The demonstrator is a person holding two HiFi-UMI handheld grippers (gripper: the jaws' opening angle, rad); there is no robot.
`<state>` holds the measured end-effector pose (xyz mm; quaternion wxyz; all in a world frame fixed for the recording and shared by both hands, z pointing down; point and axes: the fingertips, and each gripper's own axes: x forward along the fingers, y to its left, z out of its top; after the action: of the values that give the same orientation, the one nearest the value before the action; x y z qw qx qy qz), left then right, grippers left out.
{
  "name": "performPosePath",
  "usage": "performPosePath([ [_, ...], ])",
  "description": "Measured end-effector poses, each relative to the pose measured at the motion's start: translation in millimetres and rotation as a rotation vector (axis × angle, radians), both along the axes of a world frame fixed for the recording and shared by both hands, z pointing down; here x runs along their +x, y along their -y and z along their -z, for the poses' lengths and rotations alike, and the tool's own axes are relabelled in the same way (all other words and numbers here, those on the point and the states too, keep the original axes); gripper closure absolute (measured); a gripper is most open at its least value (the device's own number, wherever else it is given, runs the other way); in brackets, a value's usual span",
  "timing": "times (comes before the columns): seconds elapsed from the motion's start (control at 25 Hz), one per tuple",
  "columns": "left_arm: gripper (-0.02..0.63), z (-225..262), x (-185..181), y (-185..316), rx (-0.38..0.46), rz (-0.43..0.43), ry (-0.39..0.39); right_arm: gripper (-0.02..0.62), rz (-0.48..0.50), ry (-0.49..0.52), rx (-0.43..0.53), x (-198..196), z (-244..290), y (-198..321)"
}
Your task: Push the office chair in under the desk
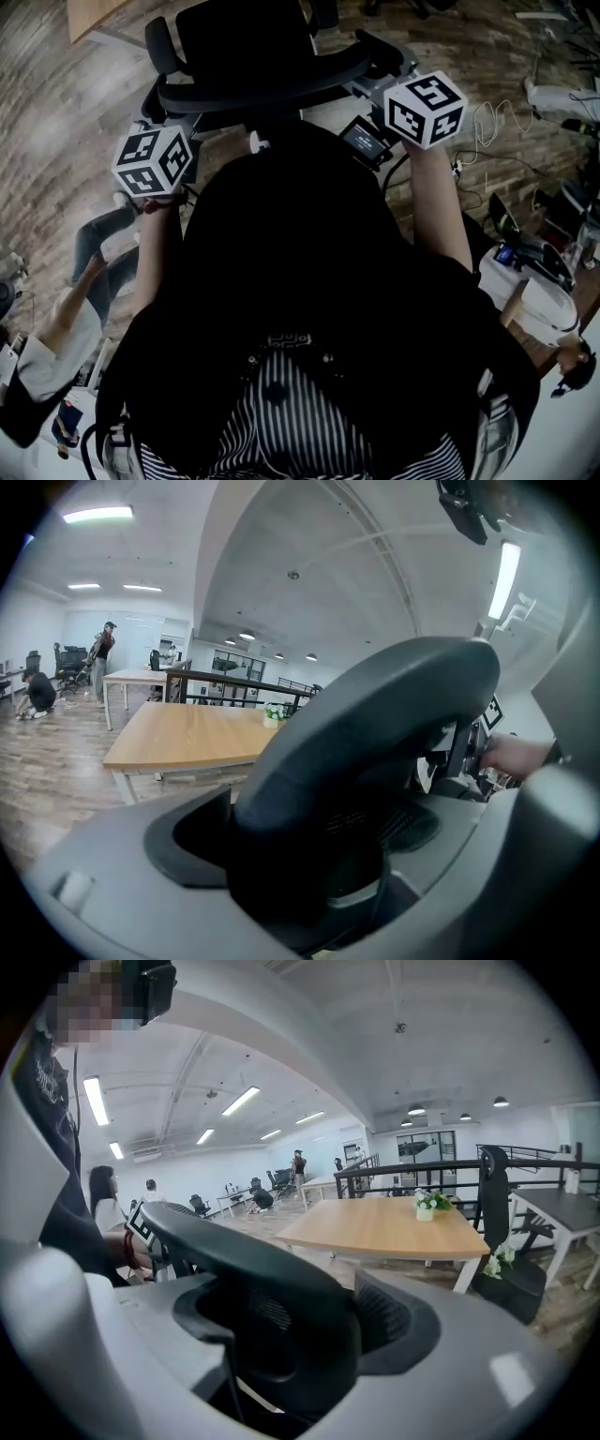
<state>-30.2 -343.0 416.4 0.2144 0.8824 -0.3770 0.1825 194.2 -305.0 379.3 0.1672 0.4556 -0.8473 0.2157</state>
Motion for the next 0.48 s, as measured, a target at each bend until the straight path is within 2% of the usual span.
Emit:
performPosePath([
  [0.24,0.146,-15,17,12,-0.013,0.019,0.002,0.245,0.017,0.004,-0.012,18,-15,17],
  [0.48,0.144,-10,16,18,-0.008,0.035,0.010,0.247,0.057,-0.001,-0.015,16,-11,26],
])
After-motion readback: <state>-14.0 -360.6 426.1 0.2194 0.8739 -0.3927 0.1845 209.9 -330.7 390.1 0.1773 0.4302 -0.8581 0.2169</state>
